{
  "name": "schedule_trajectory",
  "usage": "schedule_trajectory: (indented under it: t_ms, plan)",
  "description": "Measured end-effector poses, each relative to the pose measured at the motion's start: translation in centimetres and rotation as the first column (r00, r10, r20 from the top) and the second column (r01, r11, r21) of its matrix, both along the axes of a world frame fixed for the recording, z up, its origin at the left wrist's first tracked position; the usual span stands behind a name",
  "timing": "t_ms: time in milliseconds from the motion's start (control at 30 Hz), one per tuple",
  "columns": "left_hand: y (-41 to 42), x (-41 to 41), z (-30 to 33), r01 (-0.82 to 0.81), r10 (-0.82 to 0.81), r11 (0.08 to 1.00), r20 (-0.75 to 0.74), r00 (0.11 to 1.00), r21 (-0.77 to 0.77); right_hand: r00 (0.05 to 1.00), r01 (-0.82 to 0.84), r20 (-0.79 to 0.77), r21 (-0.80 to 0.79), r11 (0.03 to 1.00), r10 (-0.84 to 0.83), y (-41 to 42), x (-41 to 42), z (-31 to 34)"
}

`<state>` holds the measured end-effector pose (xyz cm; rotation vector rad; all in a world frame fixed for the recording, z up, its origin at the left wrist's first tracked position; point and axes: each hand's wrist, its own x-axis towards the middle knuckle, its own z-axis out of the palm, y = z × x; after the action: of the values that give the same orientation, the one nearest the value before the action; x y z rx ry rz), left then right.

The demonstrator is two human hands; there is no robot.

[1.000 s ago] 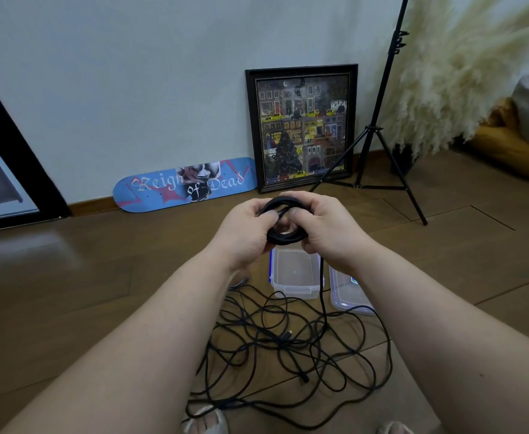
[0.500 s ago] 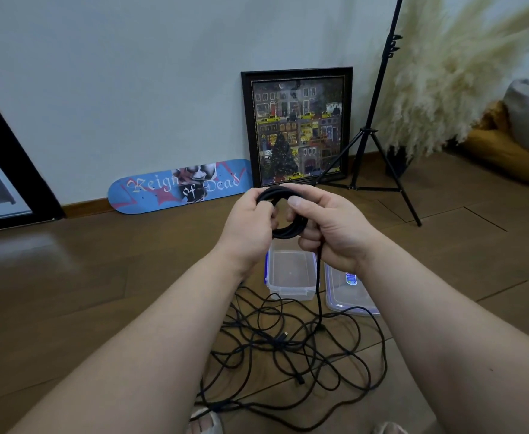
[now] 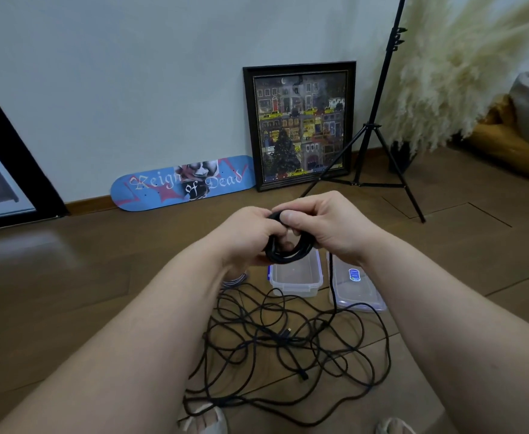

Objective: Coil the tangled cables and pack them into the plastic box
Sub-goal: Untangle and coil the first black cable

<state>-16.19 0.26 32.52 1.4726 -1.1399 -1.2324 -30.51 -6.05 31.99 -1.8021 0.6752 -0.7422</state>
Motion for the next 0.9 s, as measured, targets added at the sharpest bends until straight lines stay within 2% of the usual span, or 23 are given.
schedule_trajectory:
  t_ms: [67,167,233,300,400,500,600,700,833,900]
  plan:
    - [-0.2,0.0,-0.2,-0.022,0.022,1.0,0.037,0.999,-0.005,0.999,0.048,0.022,0.01,0.999,-0.048,0.1,0.4,-0.4]
    - [-0.8,-0.3,-0.7,-0.168,0.177,0.973,0.041,0.983,-0.157,0.976,0.112,0.174,0.131,0.985,-0.134,0.1,0.6,-0.8]
    - [-1.2,-0.5,-0.7,-0.285,0.28,0.924,-0.054,0.958,-0.257,0.948,0.088,0.282,0.209,0.974,-0.146,0.1,0.7,-1.0]
    - [-1.2,-0.6,-0.7,-0.325,0.3,0.892,-0.126,0.945,-0.315,0.924,0.105,0.337,0.227,0.968,-0.18,0.3,0.9,-1.2]
    - [-0.9,-1.1,-0.5,-0.256,0.209,0.907,-0.17,0.963,-0.335,0.905,0.203,0.344,0.172,0.964,-0.252,0.4,1.2,-1.1]
    - [-0.5,-1.3,-0.3,-0.159,0.106,0.916,-0.159,0.982,-0.37,0.924,0.278,0.256,0.06,0.959,-0.284,0.1,0.8,-0.9]
    - [-0.2,-0.7,-0.4,-0.137,0.093,0.891,-0.122,0.988,-0.432,0.966,0.181,0.189,-0.002,0.983,-0.177,0.0,0.1,-0.5]
    - [0.2,-0.8,-0.4,-0.079,0.034,0.893,-0.108,0.994,-0.442,0.976,0.109,0.187,0.014,0.994,-0.109,-0.1,-0.2,-0.4]
    - [0.2,-1.7,-0.3,-0.028,-0.063,0.918,-0.217,0.974,-0.395,0.98,0.108,0.166,0.03,0.994,-0.112,-0.4,-0.6,-0.5]
    - [0.1,-1.9,-0.1,-0.035,-0.061,0.942,-0.271,0.961,-0.335,0.977,0.124,0.168,0.034,0.992,-0.128,-0.4,-0.8,-0.3]
